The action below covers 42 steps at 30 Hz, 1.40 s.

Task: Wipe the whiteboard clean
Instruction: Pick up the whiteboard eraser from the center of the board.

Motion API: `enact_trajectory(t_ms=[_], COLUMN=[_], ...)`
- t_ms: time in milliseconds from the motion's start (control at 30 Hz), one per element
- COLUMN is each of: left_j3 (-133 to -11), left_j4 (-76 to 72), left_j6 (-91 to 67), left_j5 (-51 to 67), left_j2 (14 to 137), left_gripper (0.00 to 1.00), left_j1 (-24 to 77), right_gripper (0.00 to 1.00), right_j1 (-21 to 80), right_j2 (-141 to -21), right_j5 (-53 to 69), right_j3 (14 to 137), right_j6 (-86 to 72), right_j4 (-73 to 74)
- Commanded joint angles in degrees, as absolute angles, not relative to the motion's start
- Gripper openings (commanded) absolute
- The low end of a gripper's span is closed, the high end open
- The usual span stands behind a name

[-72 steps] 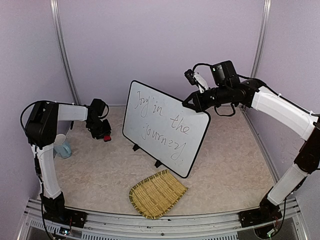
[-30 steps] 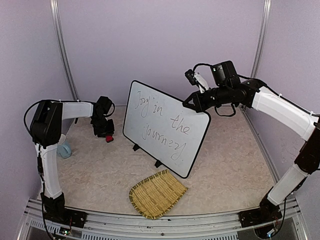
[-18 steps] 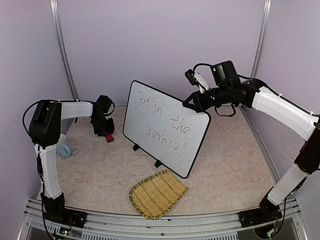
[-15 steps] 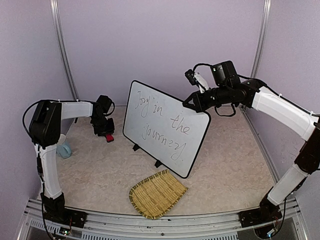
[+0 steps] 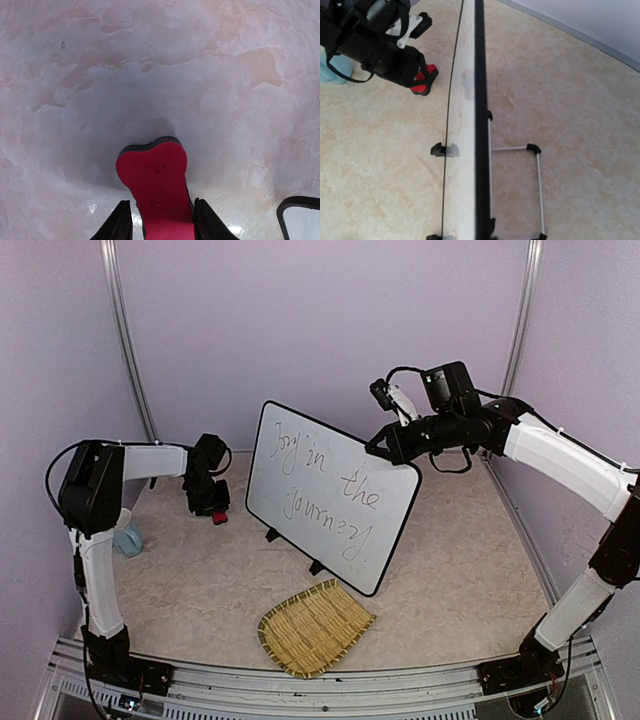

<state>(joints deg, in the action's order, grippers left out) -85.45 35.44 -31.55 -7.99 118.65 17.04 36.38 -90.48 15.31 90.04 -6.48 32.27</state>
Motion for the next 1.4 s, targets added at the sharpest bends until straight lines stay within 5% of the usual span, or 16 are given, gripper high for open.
enact_trajectory(t_ms=[0, 1367], left_j3=[-84.39, -83.63], left_j4=[34.82, 32.7], left_j6=[-33.16, -33.96], left_j5=[-8.75, -9.92], left_j2=[116.58, 117.28], left_gripper=[0.42, 0.4], left_j1=[17.57, 18.19], right_gripper=[0.0, 0.0], right_j1=[36.74, 36.74], right_j2=[-89.23, -88.95], right_j5=[11.13, 11.25], right_j3=[89.06, 88.79], right_j6=[-4.66, -4.57], right_j4=[34.86, 34.69])
